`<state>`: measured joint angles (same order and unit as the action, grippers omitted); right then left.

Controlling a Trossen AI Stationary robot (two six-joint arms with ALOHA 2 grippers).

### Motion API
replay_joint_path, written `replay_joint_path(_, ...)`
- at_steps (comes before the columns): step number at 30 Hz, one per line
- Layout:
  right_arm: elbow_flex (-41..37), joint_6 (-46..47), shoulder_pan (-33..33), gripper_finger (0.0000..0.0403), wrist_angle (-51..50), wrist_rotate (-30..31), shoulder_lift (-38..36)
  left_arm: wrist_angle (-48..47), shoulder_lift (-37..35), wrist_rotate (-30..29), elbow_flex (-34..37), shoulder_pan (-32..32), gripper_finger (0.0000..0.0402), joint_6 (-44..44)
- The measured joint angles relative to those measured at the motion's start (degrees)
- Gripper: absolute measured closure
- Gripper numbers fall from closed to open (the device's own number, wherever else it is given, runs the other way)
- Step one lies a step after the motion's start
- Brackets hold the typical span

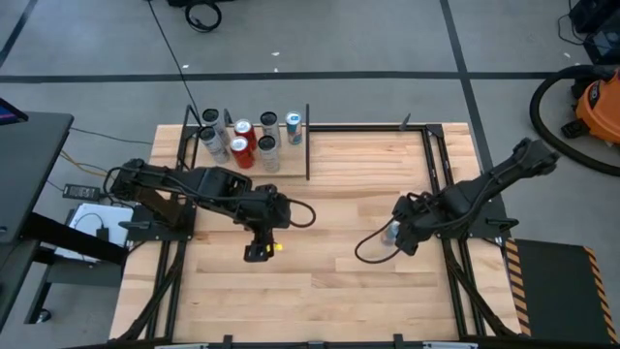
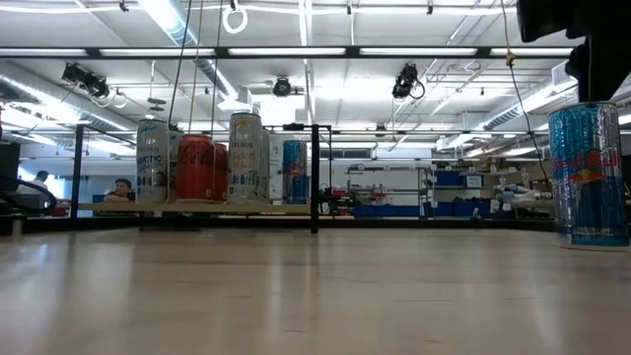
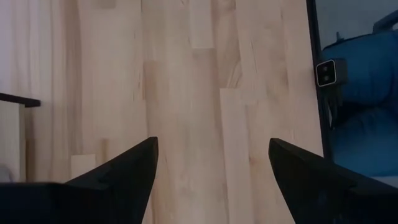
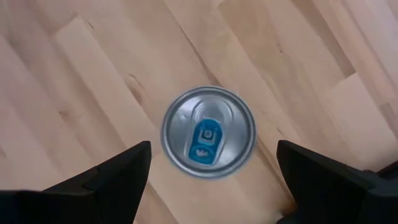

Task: Place canned beverage on shelf
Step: Put the white-yellow soda can on the shelf aligned with the other white-yellow soda can

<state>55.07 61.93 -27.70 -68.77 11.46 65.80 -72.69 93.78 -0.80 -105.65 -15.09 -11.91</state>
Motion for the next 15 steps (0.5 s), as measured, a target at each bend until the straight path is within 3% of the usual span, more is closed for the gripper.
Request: replay_joint_path(15,-0.04,-3.5,0.77,0.0057,3.64,-1.08,9.4,0.02,0.04,0.0,0.0,0.02,0.0095,1.19)
